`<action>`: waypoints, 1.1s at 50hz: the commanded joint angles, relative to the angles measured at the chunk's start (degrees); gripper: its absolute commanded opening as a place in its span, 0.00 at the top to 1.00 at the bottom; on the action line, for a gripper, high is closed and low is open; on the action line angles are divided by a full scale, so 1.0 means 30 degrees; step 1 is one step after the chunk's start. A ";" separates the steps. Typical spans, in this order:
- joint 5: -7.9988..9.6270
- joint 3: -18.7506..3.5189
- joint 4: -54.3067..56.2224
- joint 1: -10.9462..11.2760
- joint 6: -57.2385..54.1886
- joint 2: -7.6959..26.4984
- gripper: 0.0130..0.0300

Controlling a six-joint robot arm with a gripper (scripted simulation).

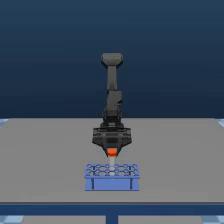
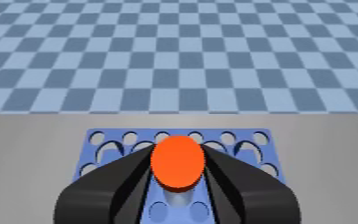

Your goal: Pick up the centrifuge tube on the rack

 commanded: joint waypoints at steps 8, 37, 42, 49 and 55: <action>0.1427 -0.0480 0.0021 0.0001 -0.0021 -0.0832 1.00; 0.3413 -0.1319 0.0213 0.0001 -0.0214 -0.1978 1.00; 0.3522 -0.1370 0.0028 0.0001 -0.0028 -0.2036 1.00; 0.3658 -0.1433 -0.0187 0.0001 0.0186 -0.2108 1.00; 0.3731 -0.1468 -0.0154 0.0001 0.0153 -0.2147 1.00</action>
